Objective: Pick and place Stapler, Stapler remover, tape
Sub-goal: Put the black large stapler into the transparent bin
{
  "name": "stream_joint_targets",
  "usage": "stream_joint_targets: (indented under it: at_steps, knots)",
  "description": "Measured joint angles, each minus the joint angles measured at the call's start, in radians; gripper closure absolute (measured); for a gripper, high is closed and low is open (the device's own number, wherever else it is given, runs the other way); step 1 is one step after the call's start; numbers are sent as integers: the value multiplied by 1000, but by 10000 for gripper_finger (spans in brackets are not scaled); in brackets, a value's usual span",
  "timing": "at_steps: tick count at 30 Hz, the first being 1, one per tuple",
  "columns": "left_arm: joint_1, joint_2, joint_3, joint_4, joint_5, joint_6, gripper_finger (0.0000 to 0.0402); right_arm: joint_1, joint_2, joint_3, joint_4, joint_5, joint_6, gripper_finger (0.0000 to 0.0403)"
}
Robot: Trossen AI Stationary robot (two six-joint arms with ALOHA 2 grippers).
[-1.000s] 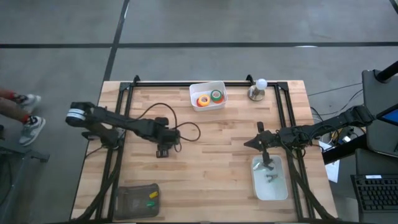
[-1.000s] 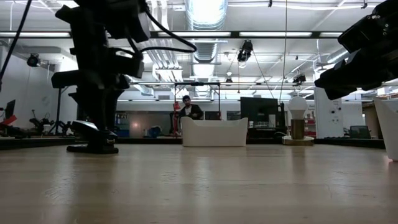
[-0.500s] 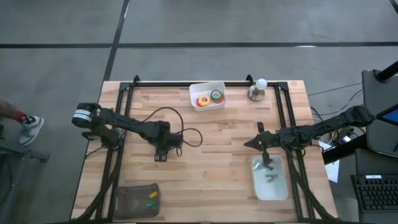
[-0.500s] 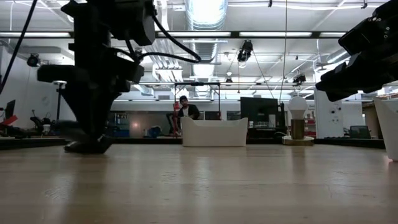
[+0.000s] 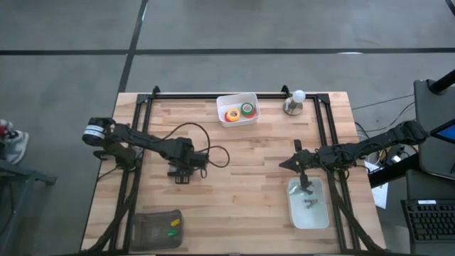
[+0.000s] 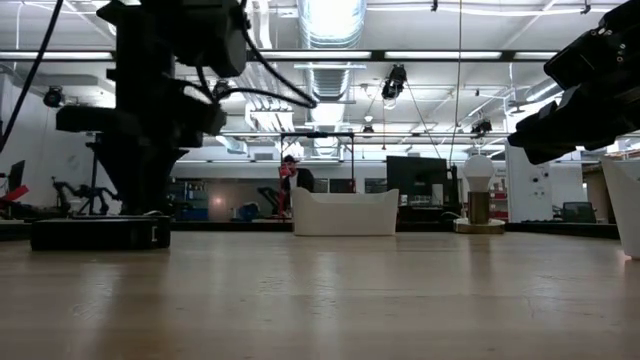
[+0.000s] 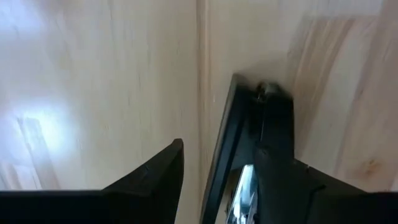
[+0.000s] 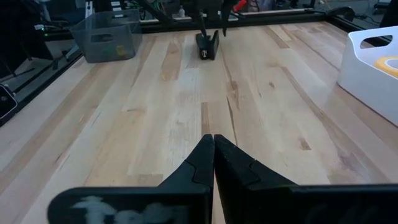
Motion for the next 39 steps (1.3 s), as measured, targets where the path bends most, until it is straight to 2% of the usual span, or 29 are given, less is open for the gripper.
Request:
stream_joint_targets:
  at_steps: [11, 15, 19, 26, 32, 39]
  knots:
    - [0, -2, -93, -43, 4, -32, 209, 0, 0, 0, -1, 0, -1, 394]
    - [0, -4, -113, -37, 14, -32, 223, 0, 0, 0, -1, 0, 0, 394]
    - [0, -4, -115, -33, 23, -32, 263, 0, 0, 0, -1, 0, 0, 394]
    - [2, -3, -119, -37, 11, -29, 372, 0, 0, 0, -1, 0, 0, 394]
    - [3, -5, -112, -44, 17, -46, 376, 0, 0, 0, 0, 0, 0, 394]
    - [0, -41, -24, -163, 39, -134, 375, 0, 0, 0, 2, 6, -4, 394]
